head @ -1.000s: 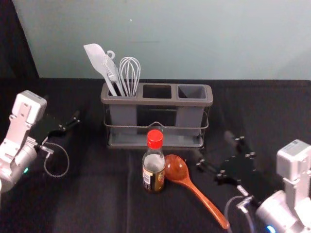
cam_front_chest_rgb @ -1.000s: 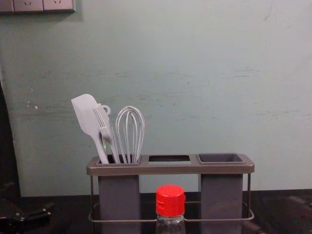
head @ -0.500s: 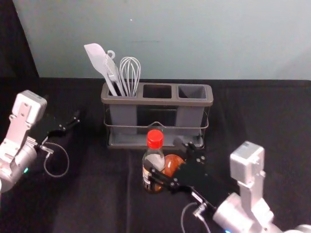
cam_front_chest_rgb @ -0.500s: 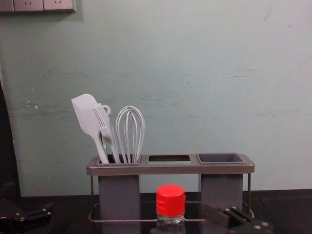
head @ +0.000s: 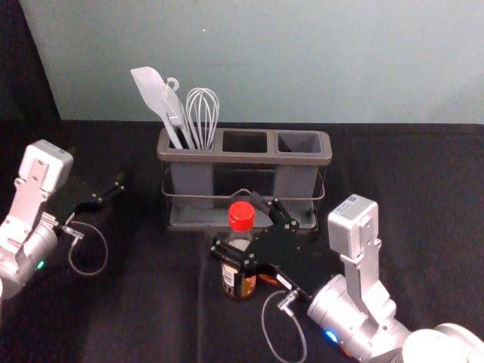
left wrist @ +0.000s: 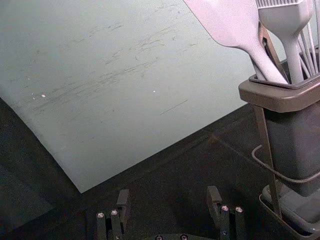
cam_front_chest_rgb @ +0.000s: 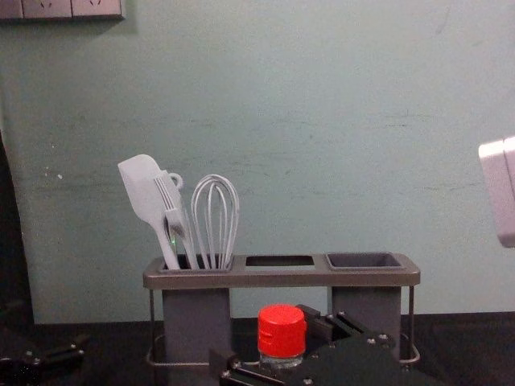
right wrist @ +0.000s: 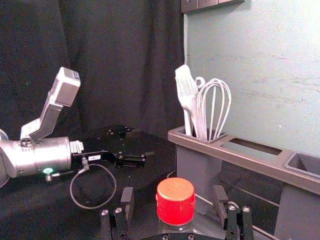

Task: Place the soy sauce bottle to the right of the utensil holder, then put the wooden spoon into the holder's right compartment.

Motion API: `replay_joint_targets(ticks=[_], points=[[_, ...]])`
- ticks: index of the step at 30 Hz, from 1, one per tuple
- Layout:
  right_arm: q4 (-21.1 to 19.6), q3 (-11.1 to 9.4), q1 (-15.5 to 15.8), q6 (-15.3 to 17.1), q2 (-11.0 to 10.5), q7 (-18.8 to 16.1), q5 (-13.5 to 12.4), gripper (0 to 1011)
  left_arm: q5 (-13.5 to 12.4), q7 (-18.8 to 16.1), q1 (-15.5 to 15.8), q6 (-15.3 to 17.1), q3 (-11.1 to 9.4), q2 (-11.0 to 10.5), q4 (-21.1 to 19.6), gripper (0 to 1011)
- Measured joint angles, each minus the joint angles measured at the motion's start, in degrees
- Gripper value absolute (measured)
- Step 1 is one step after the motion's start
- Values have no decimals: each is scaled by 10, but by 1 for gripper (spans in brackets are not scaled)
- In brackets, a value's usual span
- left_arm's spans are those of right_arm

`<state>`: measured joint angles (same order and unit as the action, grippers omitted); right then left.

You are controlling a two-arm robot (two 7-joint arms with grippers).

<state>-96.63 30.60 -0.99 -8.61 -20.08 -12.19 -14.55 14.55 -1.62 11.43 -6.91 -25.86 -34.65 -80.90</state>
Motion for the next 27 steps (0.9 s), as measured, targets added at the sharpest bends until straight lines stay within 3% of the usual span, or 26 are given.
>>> replay_joint_targets(ticks=[7,11,22,27], points=[[0,-8,6,-4,8,-3,9,976,0,0,0,0,0,0,0,1000],[-9,-12,12,-1,10,-3,18,888,0,0,0,0,0,0,0,1000],[-20,-25,24,8,21,-12,24,518,0,0,0,0,0,0,0,1000],[-22,-32,28,10,25,-19,24,394,0,0,0,0,0,0,0,1000]])
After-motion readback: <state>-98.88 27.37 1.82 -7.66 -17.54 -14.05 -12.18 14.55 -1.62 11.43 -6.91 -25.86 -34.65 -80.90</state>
